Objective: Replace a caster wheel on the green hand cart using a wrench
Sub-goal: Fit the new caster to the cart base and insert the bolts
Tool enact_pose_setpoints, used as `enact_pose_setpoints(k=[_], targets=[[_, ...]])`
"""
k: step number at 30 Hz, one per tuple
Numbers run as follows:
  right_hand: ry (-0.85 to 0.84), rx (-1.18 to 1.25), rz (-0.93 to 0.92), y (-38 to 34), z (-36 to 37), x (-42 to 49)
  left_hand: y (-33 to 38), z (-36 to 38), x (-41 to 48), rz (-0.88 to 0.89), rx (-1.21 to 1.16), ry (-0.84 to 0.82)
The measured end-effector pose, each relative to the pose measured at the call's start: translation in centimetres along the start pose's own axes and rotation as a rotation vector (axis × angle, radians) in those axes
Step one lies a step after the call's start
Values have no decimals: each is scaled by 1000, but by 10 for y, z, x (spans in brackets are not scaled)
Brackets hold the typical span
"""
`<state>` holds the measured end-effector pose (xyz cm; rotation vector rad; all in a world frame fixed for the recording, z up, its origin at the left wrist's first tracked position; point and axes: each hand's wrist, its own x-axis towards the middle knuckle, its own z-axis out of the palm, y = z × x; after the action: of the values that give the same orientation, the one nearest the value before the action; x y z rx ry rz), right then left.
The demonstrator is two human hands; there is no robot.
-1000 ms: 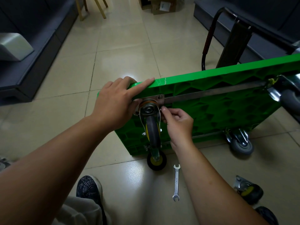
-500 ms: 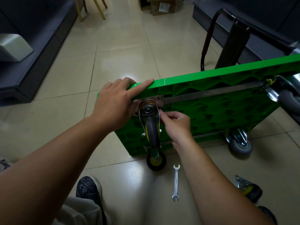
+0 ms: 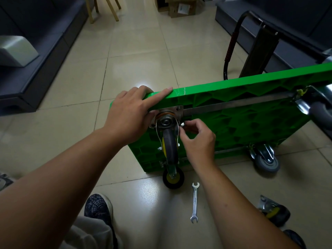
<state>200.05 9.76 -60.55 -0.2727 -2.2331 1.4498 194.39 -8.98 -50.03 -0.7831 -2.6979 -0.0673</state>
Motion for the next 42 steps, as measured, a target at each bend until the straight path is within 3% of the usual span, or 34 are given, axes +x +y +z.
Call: enact_pose_setpoints(k=[12, 14, 18, 24, 34, 42], targets=[[-51, 32, -71, 37, -9, -10, 2, 0, -1, -9, 3, -7], [-78, 4, 94, 65, -12, -23, 3, -1, -2, -12, 0, -8], [-49, -133, 690, 154, -36, -72, 3, -2, -2, -13, 6, -17], [-29, -261, 927, 234, -69, -131, 3, -1, -1, -12, 30, -33], [-167, -492, 917, 266, -45, -146, -1, 1, 0, 13, 43, -9], [-212, -525, 927, 258, -41, -152, -4, 1, -1, 20, 50, -22]])
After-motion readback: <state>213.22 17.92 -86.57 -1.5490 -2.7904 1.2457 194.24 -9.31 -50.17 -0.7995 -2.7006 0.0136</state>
